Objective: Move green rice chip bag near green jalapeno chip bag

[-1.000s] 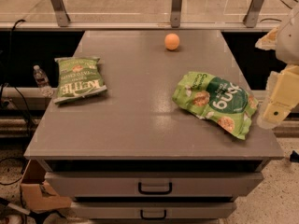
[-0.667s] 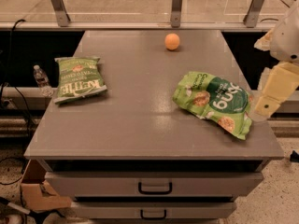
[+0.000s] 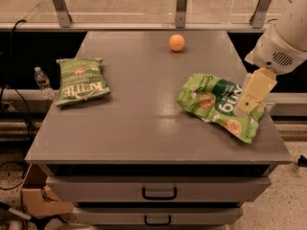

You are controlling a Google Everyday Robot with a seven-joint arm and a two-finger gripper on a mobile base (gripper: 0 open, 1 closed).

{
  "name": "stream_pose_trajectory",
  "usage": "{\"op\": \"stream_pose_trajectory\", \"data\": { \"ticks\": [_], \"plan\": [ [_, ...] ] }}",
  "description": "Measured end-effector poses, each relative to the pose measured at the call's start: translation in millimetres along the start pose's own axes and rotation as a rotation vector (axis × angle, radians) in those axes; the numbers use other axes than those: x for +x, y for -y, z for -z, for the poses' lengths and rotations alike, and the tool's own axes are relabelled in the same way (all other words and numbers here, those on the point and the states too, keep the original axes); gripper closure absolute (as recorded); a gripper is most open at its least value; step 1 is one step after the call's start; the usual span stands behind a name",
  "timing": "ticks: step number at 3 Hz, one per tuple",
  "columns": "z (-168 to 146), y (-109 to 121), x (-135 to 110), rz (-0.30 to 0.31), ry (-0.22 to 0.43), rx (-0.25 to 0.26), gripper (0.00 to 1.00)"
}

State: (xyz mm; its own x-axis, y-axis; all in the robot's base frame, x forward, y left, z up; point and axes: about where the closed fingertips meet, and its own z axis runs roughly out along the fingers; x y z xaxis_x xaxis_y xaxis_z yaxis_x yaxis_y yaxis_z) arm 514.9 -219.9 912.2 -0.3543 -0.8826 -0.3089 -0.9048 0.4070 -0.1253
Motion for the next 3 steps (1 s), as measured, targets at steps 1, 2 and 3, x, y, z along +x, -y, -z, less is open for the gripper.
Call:
{"op": "stream_pose_trajectory", "data": {
  "ticks": [1, 2, 3],
  "plan": [
    [-29, 7, -3, -0.010, 0.011, -0.038, 0.18],
    [-53, 7, -7, -0.002, 0.009, -0.066, 0.42],
    [-62, 8, -18, 0.029, 0.016, -0.075, 0.64]
  ]
}}
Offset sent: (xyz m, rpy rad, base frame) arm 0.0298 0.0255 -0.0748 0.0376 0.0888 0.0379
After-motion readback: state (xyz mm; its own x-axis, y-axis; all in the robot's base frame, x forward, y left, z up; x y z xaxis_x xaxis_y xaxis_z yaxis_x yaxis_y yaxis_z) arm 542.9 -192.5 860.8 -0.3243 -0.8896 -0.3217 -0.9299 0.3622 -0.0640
